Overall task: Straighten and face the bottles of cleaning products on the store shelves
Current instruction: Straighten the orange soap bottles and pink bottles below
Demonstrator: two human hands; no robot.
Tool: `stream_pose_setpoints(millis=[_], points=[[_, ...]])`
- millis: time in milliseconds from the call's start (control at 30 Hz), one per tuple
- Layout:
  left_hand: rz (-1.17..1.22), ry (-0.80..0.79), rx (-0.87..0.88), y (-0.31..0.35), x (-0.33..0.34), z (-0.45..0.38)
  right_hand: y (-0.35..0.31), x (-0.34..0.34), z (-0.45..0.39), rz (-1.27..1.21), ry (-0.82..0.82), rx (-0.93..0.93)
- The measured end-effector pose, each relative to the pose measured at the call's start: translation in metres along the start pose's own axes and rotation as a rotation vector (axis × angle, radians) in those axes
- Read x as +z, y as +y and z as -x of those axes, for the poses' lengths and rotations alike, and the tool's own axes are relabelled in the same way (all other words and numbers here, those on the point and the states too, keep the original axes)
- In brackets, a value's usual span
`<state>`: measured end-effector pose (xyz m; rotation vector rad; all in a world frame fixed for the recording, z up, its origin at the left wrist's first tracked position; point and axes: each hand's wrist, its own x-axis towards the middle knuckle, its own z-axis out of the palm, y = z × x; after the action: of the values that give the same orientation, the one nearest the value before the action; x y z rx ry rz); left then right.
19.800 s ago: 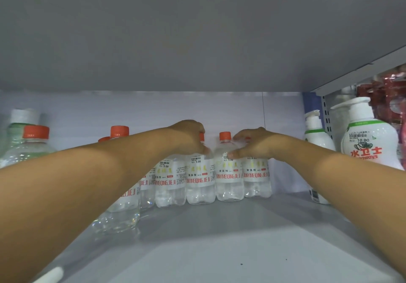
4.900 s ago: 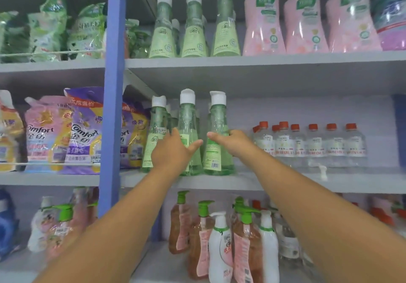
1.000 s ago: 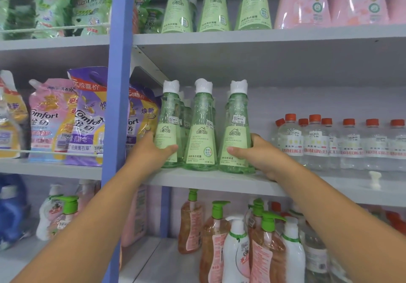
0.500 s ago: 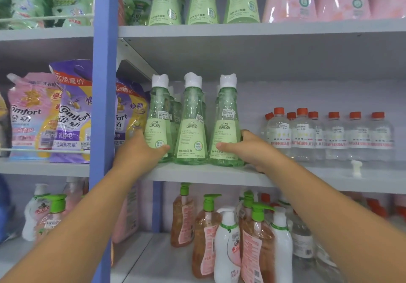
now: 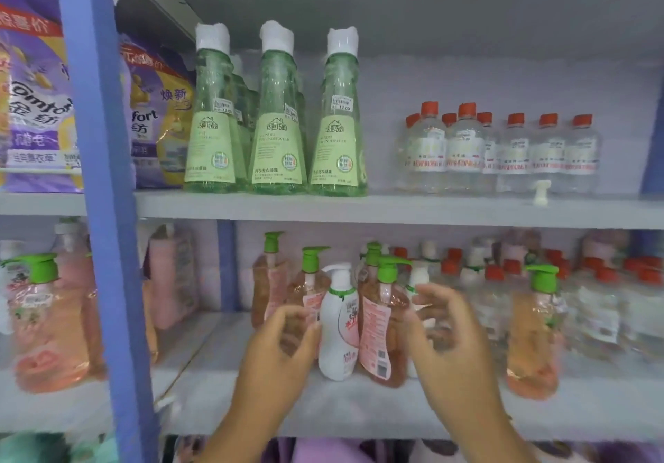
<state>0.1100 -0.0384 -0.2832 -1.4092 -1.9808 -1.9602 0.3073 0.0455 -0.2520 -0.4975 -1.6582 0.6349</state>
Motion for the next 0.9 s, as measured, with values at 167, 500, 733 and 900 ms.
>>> stream_pose_setpoints(millis=[167,500,733,900], points=[[-0.38,-0.073,-0.127,-0.027,0.049,-0.003,0.074,0.029,0.01,0.342,-0.11,0.284],[-0.394,-0.004,-0.097,-0.053,0.069,0.003,0.088,0.04,0.008,0.561,-0.175,0.44],[-0.215,-0.067,-0.121,-0.051,0.083,0.007,0.096,-0.037,0.018,0.589,-0.192,0.534],[-0.155,-0.148,-0.073,-0.035,0.123,0.011,0.1,-0.086,0.014,0.541,-0.192,0.543]])
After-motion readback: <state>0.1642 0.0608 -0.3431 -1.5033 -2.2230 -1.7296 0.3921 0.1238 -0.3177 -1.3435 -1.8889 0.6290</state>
